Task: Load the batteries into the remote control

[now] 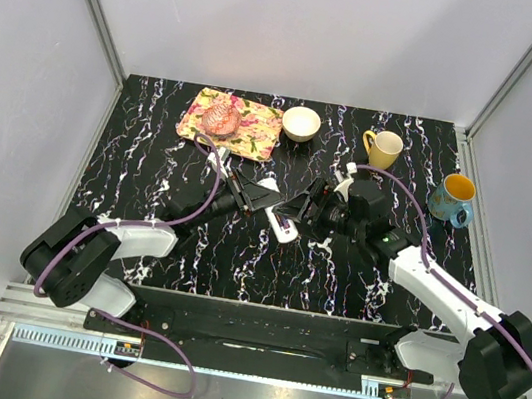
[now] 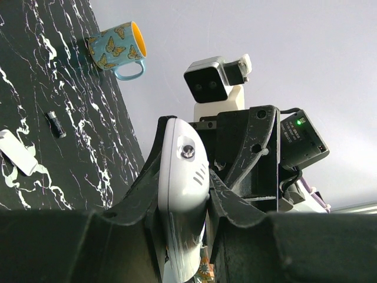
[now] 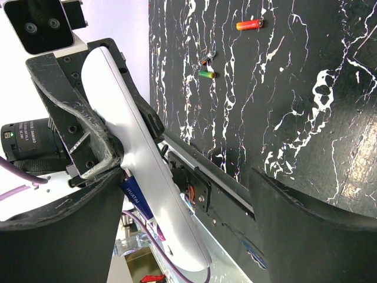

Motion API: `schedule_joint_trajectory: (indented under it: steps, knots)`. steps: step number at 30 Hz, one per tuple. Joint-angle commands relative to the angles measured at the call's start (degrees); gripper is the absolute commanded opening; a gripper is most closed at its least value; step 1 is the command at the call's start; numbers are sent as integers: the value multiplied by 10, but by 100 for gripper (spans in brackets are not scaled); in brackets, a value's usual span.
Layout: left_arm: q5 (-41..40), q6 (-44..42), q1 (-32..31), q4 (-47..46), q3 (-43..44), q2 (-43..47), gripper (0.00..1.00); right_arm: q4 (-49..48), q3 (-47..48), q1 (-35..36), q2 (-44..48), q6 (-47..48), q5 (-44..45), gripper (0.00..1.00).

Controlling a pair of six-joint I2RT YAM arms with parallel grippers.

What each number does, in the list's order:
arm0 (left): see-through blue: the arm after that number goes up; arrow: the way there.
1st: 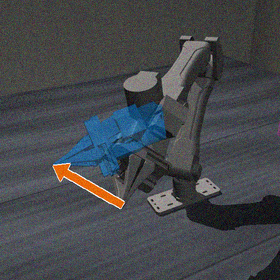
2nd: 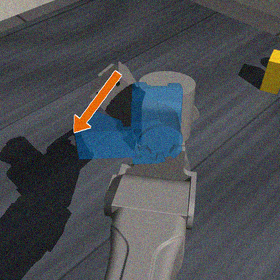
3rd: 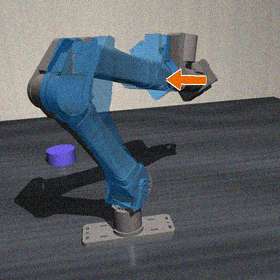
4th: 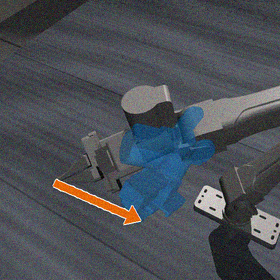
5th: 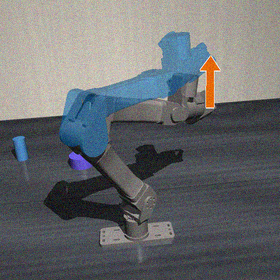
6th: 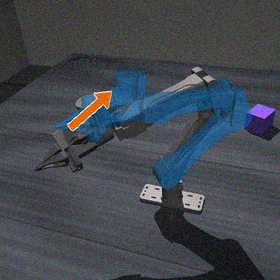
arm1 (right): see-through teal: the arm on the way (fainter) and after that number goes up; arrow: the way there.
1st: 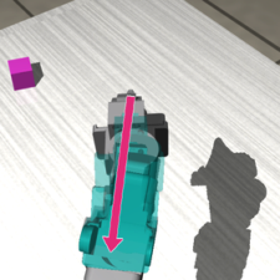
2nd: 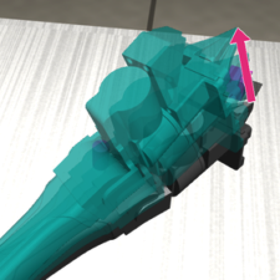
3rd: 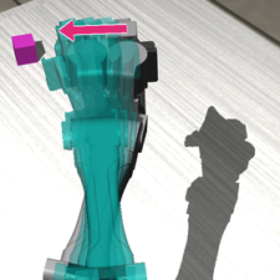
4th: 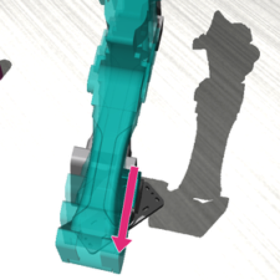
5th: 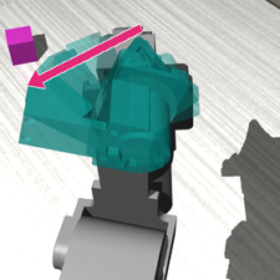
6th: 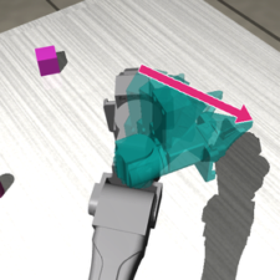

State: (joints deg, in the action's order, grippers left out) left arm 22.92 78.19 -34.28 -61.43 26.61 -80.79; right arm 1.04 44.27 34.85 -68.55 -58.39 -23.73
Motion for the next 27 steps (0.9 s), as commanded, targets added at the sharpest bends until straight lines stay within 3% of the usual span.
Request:
schedule_joint_trajectory:
  steps: [1,27]
  knots:
    - [-1,20,1,-93,17,6,0,-3,-11,-4,6,-1,-10,88]
    - [13,74,12,-129,49,31,0,-38,-69,-4,26,-15,-20,83]
